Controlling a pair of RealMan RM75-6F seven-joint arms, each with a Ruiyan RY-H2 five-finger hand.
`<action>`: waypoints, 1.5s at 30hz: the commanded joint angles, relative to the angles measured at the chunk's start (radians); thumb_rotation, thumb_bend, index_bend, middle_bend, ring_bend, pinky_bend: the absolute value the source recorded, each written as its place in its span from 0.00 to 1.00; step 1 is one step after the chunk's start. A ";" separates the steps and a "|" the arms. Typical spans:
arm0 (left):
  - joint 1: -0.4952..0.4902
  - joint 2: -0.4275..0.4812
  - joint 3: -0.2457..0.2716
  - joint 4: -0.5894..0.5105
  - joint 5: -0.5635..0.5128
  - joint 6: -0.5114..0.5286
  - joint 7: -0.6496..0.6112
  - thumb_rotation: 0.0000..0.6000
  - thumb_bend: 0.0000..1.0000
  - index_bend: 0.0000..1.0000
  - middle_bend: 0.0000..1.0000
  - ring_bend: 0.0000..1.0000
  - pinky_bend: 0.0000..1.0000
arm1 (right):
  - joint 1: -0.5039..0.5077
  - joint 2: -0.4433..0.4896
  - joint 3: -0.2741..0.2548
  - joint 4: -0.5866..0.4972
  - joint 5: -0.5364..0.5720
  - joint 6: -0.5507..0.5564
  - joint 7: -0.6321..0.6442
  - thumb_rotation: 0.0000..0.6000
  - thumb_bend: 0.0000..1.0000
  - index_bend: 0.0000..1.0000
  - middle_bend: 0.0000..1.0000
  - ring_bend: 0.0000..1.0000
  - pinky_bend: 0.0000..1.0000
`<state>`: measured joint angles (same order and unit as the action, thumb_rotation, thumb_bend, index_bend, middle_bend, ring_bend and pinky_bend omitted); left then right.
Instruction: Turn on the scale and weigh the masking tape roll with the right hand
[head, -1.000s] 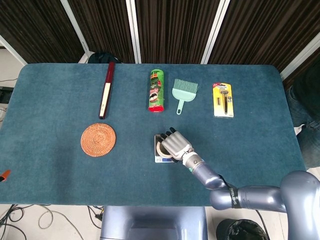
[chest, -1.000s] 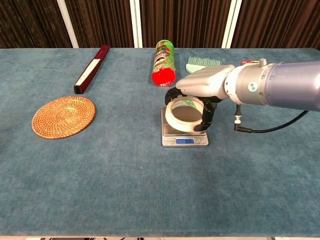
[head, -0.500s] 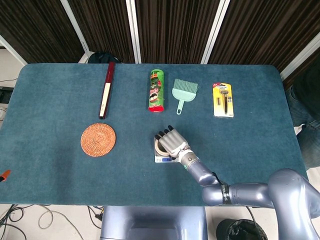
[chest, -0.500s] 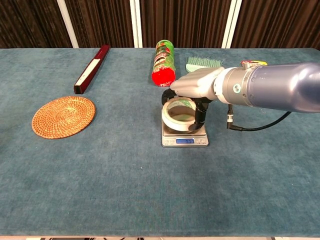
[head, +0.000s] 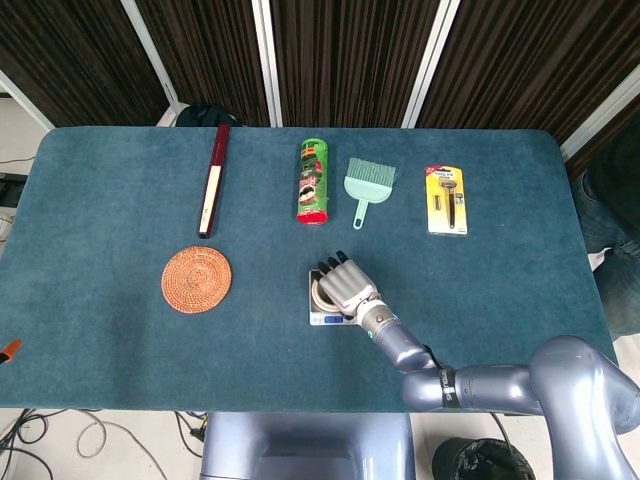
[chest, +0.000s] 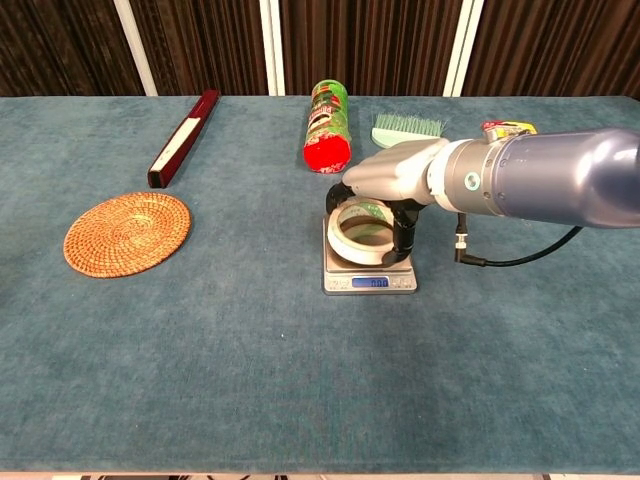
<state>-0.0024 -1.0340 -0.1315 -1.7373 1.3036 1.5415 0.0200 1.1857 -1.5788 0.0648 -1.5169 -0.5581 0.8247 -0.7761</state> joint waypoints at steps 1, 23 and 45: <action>0.000 0.001 0.000 0.000 0.000 0.000 -0.001 1.00 0.00 0.00 0.00 0.00 0.00 | 0.002 -0.002 -0.002 0.005 0.007 0.003 -0.002 1.00 0.36 0.13 0.10 0.10 0.09; 0.000 0.000 0.000 0.000 -0.003 0.000 0.006 1.00 0.00 0.00 0.00 0.00 0.00 | -0.027 0.127 -0.003 -0.149 -0.042 0.104 0.019 1.00 0.36 0.07 0.07 0.07 0.06; -0.004 -0.015 0.009 -0.010 0.008 0.000 0.039 1.00 0.00 0.00 0.00 0.00 0.00 | -0.659 0.533 -0.275 -0.392 -0.801 0.828 0.418 1.00 0.36 0.04 0.07 0.07 0.04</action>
<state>-0.0068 -1.0490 -0.1225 -1.7470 1.3113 1.5411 0.0598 0.6213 -1.0765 -0.1608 -1.9345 -1.2846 1.5595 -0.4184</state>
